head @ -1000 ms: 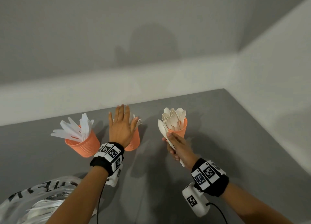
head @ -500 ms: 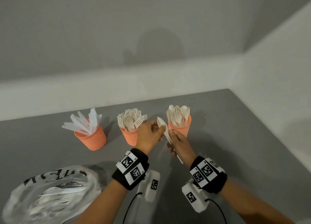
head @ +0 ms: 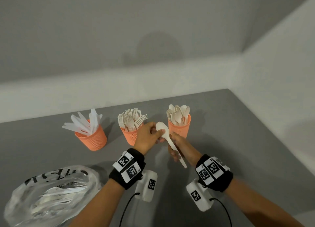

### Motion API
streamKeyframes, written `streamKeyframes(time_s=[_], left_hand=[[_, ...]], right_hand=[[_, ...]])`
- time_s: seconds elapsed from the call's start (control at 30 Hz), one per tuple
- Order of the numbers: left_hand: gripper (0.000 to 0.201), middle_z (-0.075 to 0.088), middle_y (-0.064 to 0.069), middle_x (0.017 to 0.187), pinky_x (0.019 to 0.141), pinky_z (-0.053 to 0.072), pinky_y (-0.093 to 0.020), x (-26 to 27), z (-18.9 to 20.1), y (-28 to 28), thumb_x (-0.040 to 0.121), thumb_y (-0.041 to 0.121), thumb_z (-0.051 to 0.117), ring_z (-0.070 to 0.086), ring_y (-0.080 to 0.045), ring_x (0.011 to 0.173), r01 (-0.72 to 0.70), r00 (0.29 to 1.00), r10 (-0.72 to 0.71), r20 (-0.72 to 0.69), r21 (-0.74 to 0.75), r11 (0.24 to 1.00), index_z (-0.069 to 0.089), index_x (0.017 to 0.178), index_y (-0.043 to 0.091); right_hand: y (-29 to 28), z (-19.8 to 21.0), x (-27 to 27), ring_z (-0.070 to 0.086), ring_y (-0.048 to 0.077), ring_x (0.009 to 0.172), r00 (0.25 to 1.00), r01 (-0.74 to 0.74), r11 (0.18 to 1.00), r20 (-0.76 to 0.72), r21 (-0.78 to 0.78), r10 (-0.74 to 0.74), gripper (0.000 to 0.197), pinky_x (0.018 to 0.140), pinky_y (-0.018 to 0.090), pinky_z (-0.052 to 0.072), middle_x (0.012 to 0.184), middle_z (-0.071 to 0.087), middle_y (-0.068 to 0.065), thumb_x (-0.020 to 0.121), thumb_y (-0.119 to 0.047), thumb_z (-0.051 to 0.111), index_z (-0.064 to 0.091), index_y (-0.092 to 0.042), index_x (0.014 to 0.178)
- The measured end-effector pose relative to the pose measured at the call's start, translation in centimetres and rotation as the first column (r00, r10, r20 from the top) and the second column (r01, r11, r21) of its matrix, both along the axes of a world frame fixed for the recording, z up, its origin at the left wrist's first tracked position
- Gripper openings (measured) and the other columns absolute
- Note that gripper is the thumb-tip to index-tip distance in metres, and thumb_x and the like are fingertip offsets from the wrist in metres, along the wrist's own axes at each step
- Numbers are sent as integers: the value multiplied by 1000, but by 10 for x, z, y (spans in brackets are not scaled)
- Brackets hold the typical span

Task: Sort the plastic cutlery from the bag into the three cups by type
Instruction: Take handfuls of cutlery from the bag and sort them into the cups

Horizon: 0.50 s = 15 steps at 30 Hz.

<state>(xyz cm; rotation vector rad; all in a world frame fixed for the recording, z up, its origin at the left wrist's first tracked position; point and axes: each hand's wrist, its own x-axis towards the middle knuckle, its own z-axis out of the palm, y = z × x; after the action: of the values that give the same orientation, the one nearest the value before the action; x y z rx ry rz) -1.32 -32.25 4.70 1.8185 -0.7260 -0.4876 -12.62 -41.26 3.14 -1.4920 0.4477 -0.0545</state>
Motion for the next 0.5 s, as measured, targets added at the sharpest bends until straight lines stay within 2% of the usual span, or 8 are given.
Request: streamKeyframes(time_s=[0.03,0.1,0.17,0.27,0.33,0.4,0.47,0.5], left_hand=[[8,59,-3,70,49,45,-14,-2,0,-1,85,7,63,58,-3,52,-2,999,2,36,-2,1000,56,88,9],[13,55,5,66,57,45,-19,-6,0,-4,82,7,66,54,-7,57,-32,991,31,129,3,999,55,81,14],[19,54,8,67,62,45,-20,-12,3,-8,80,7,68,53,-8,62,-50,988,53,142,-20,999,53,75,17],[20,61,2,76,72,55,-38,-17,10,-11,81,13,69,61,-20,74,-7,999,9,30,-83,997,53,78,24],[15,60,1,83,80,55,-43,-19,16,-9,83,16,67,62,-24,83,14,1000,-16,-19,-124,992,54,89,21],[19,58,1,87,82,54,-45,-17,22,-3,86,17,62,62,-30,90,-9,1000,6,-16,-152,988,52,102,18],[19,61,-6,92,82,53,-41,-12,28,9,89,16,59,63,-30,93,-75,997,78,9,-187,980,51,107,17],[18,63,-10,93,80,52,-38,-7,30,17,90,14,57,63,-27,89,-114,993,120,19,-205,972,51,106,17]], right_hand=[[0,4,0,48,12,48,1000,16,999,9,-34,-16,38,58,27,45,54,52,1,100,-33,28,55,-16,82],[-3,8,4,57,13,64,996,66,994,68,-83,-61,11,68,26,50,70,58,4,97,-17,41,50,-12,99],[-8,8,11,58,5,63,986,116,976,137,-186,-91,16,64,20,51,72,56,4,94,-1,40,45,-9,107],[-16,4,21,53,-3,50,958,240,933,222,-270,-182,24,55,16,46,68,51,3,94,6,34,48,-12,98],[-23,9,23,53,1,56,928,323,926,259,-194,-269,22,58,16,45,69,49,5,92,8,35,49,-9,96],[-33,24,23,52,10,58,868,396,918,334,-21,-367,19,55,14,43,63,50,5,82,13,35,45,-1,87],[-46,41,24,52,5,52,792,479,875,395,73,-467,22,52,11,44,52,53,-5,83,12,32,43,-5,73],[-53,48,26,54,4,55,751,525,847,424,82,-506,22,55,13,46,53,54,-6,84,6,34,45,-8,72]])
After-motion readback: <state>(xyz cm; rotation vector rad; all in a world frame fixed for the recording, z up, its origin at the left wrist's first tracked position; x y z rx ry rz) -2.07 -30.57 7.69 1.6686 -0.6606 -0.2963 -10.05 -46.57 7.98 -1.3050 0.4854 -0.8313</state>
